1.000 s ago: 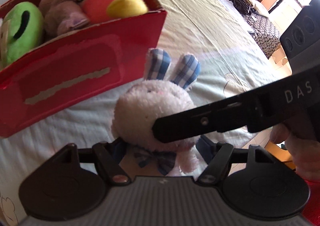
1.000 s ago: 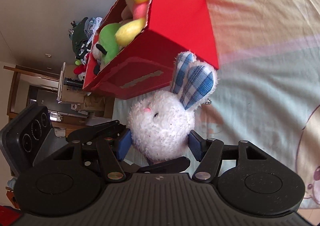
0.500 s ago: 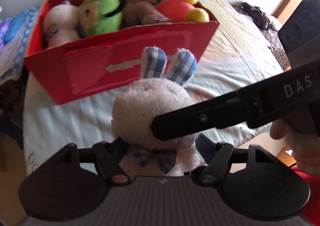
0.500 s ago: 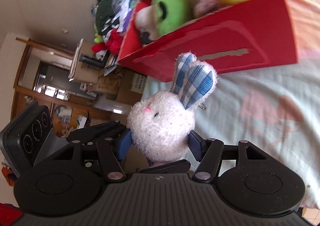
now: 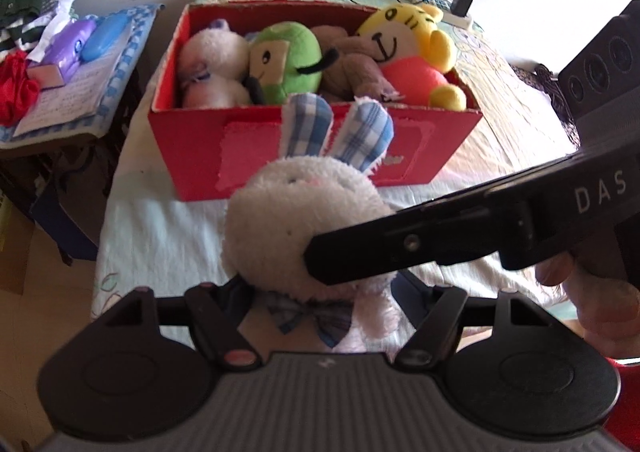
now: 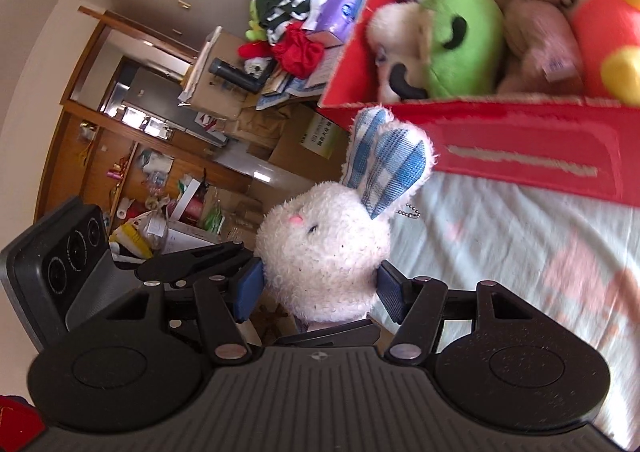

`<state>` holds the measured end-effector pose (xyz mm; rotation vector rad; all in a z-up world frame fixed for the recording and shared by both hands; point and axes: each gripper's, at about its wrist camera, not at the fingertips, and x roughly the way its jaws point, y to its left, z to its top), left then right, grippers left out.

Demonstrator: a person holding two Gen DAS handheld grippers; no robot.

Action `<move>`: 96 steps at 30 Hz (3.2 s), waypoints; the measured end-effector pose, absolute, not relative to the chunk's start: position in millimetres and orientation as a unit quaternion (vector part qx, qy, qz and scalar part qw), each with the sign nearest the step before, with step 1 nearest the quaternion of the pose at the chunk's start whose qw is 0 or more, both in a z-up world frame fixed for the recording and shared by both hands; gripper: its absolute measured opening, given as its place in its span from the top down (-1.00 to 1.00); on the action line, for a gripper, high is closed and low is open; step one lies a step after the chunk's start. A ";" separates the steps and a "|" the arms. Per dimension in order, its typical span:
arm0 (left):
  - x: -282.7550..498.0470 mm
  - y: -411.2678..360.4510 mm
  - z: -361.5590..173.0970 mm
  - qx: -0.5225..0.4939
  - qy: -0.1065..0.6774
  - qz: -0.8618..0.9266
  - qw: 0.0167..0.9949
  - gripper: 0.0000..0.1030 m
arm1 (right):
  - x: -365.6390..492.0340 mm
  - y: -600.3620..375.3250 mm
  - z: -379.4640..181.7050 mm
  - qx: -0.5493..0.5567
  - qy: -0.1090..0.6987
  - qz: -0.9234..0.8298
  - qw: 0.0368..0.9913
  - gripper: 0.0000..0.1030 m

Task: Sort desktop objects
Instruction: 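Lift the white bunny with the right tool and carry it over the red box, then lower the white bunny into the red box with the right tool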

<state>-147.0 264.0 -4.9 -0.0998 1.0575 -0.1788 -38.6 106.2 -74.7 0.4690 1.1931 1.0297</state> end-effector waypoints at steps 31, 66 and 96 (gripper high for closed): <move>-42.9 243.1 36.7 -0.065 0.368 -0.244 0.895 -0.43 | -0.6 68.0 -14.6 0.207 0.373 0.322 0.845 -0.22; 30.4 270.1 -18.3 -0.131 0.408 -0.203 0.880 -0.38 | 62.6 94.4 -56.5 0.152 0.380 0.308 0.859 -0.19; 2.4 261.2 -9.1 -0.092 0.393 -0.211 0.890 -0.63 | 49.7 58.0 -57.9 0.210 0.391 0.273 0.854 -0.36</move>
